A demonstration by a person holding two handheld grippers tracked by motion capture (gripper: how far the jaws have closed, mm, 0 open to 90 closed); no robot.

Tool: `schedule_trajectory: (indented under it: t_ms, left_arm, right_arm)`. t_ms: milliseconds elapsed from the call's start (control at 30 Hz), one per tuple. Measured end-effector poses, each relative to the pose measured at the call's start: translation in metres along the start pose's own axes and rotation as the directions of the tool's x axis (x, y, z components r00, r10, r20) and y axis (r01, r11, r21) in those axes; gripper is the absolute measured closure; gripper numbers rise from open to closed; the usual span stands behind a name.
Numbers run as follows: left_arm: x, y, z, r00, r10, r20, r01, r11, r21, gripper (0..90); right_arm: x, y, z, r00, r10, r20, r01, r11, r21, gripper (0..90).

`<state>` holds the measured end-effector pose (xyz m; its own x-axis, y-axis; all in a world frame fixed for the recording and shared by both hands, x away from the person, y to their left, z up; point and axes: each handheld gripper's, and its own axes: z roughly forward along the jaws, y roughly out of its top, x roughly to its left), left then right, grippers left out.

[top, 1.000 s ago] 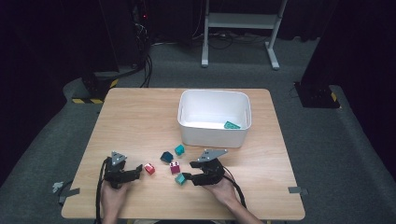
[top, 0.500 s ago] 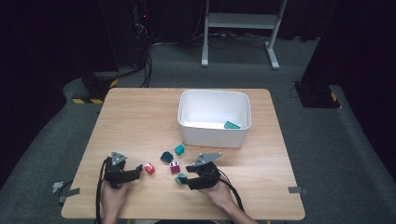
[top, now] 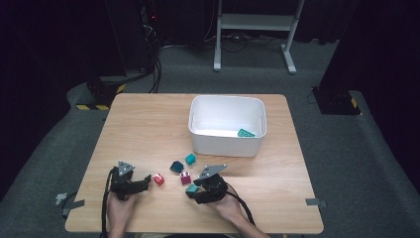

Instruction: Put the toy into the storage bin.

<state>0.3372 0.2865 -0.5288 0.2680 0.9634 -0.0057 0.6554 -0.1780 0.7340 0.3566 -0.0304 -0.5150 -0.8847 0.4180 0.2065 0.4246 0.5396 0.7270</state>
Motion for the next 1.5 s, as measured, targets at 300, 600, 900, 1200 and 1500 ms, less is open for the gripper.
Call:
schedule_trajectory:
  t_ms: [300, 600, 900, 1200, 1500]
  left_arm:
    - [0.000, 0.000, 0.000, 1.0000, 0.000, 0.000, 0.000, 1.0000, 0.000, 15.5]
    - [0.000, 0.000, 0.000, 1.0000, 0.000, 0.000, 0.000, 1.0000, 0.000, 15.5]
    - [0.000, 0.000, 0.000, 1.0000, 0.000, 0.000, 0.000, 1.0000, 0.000, 15.5]
    - [0.000, 0.000, 0.000, 1.0000, -0.001, 0.000, 0.001, 1.0000, 0.000, 15.5]
    - [0.000, 0.000, 0.000, 1.0000, 0.000, 0.001, 0.000, 1.0000, 0.000, 15.5]
  right_arm:
    - [0.000, -0.004, 0.002, 0.9995, -0.017, 0.028, 0.016, 1.000, 0.010, 55.3]
    - [-0.001, -0.003, -0.002, 0.9988, -0.034, 0.034, 0.034, 0.999, 0.006, 58.6]
    - [0.003, -0.002, -0.006, 0.9971, -0.063, 0.043, 0.063, 0.998, 0.011, 58.9]
    - [-0.005, 0.002, -0.022, 0.9979, -0.049, 0.043, 0.050, 0.999, -0.021, 58.9]
    - [-0.013, 0.004, -0.038, 0.9981, -0.031, 0.052, 0.034, 0.998, -0.055, 58.9]
